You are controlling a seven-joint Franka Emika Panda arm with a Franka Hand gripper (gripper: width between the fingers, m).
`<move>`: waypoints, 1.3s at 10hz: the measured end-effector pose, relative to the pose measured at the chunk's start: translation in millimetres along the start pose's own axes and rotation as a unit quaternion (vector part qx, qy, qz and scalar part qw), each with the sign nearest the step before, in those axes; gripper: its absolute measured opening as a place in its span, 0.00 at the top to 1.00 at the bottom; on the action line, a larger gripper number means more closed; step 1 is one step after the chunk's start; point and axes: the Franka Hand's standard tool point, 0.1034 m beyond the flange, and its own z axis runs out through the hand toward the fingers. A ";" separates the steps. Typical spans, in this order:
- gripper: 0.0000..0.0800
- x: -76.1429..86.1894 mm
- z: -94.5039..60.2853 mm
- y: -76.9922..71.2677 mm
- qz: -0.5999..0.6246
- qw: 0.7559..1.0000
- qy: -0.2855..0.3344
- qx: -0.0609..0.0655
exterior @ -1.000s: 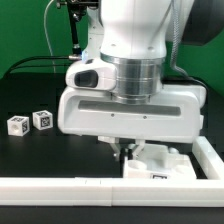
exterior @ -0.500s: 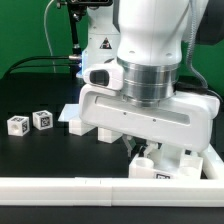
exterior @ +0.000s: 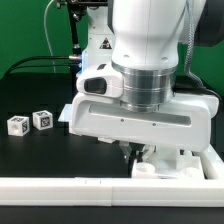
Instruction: Assemble chair
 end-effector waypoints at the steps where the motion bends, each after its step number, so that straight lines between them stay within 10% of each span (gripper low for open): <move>1: 0.96 0.2 -0.4 -5.7 -0.004 1.000 -0.003 0.000; 7: 0.96 1.7 -1.0 -7.5 -0.013 1.000 -0.008 -0.015; 11: 0.34 -0.1 -10.6 -10.2 -0.025 1.000 -0.010 -0.014; 13: 0.23 -12.0 -37.2 -17.8 -0.085 0.996 -0.009 -0.010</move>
Offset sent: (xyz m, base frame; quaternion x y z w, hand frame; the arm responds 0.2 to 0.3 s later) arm 0.0198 0.0126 -0.0020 -0.0069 0.0097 -0.0073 0.9999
